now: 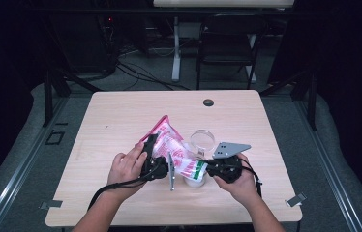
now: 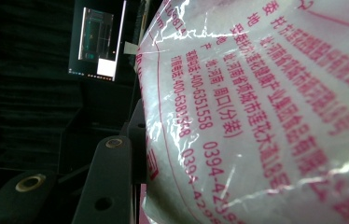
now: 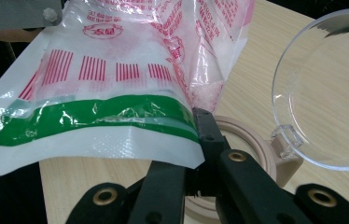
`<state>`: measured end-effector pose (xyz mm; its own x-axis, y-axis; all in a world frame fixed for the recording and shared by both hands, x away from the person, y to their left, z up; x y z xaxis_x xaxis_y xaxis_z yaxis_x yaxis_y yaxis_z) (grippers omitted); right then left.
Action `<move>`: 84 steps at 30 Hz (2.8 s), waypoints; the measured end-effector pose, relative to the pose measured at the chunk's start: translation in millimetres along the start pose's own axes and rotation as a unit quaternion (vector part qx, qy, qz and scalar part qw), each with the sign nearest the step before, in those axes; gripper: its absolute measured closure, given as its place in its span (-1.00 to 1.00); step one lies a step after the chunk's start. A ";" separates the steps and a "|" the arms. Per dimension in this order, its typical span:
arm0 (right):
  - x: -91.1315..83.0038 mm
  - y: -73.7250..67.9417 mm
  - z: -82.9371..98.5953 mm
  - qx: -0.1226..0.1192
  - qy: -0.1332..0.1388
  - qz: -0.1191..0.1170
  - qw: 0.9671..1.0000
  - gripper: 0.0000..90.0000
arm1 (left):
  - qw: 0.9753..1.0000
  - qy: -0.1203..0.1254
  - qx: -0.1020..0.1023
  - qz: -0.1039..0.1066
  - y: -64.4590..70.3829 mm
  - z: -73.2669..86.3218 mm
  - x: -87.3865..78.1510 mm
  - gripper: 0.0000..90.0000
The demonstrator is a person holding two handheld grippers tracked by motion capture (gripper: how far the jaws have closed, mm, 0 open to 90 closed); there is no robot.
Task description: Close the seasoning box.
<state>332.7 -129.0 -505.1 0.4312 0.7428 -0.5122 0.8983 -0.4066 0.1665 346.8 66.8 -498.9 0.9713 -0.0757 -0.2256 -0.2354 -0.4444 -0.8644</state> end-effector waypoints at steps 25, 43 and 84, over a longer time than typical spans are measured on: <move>0.1 5.7 6.0 0.021 0.002 -0.003 1.000 1.00 | 1.000 -0.001 0.018 0.004 1.9 -3.7 -1.7 0.35; 3.4 8.9 13.1 0.027 -0.011 -0.001 1.000 1.00 | 0.999 0.001 0.034 -0.001 3.6 -7.4 -2.4 0.36; 8.5 7.0 16.8 0.024 -0.023 -0.002 0.999 1.00 | 0.998 0.011 0.053 -0.018 -1.8 -14.3 -5.8 0.37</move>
<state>341.2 -134.5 -522.5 0.4228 0.7200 -0.5503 0.8942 -0.4301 0.1244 342.1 55.2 -489.7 0.9793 -0.0814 -0.1854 -0.2023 -0.3508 -0.9143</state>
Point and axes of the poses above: each handheld gripper's, and its own axes: x roughly forward along the jaws, z roughly out of its underside, y roughly to its right, the point moved 5 cm from there along x, roughly forward along the jaws, and after that the axes turned 15 degrees about -x, right-handed, at the moved point
